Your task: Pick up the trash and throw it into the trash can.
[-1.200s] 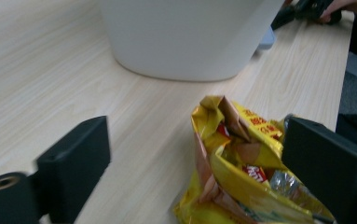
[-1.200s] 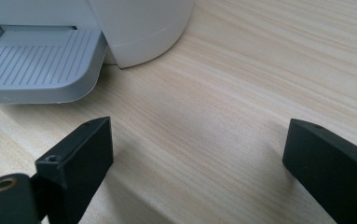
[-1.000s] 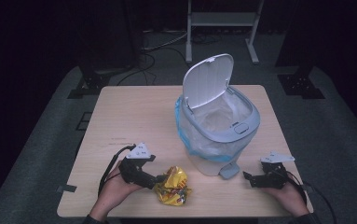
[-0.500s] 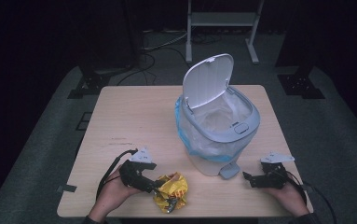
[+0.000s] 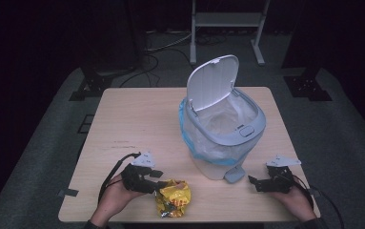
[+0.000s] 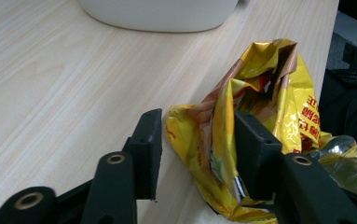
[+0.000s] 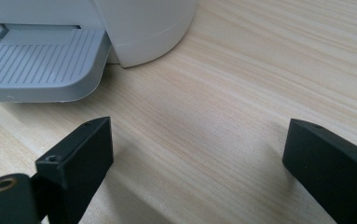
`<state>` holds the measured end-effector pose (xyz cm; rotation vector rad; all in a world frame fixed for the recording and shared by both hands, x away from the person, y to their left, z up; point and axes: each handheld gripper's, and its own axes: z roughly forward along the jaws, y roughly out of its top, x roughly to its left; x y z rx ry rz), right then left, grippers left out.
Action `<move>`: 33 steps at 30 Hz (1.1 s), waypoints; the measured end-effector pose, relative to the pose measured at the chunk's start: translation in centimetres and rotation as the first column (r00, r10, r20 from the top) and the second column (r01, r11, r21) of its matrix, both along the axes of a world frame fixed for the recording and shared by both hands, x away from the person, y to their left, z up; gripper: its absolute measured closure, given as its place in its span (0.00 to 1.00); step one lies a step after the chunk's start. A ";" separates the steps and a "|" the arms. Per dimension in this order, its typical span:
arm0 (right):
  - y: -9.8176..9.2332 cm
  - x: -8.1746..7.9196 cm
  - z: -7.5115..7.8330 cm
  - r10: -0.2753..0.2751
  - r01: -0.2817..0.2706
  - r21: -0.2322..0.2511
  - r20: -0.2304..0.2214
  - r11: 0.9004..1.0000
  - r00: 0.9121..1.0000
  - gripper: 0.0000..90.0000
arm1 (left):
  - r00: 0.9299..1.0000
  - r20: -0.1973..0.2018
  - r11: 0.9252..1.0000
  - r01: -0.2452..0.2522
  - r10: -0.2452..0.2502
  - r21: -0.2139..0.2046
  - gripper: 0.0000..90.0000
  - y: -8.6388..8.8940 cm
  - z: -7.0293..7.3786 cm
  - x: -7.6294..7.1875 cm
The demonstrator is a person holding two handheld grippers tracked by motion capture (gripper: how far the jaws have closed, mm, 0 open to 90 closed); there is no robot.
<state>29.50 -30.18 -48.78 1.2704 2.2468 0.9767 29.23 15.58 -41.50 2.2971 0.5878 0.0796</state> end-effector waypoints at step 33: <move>0.0 0.0 0.0 0.000 0.000 0.000 0.000 1.000 1.000 0.08 | 1.000 -0.027 1.000 0.000 -0.001 -0.027 0.99 0.6 0.1 0.1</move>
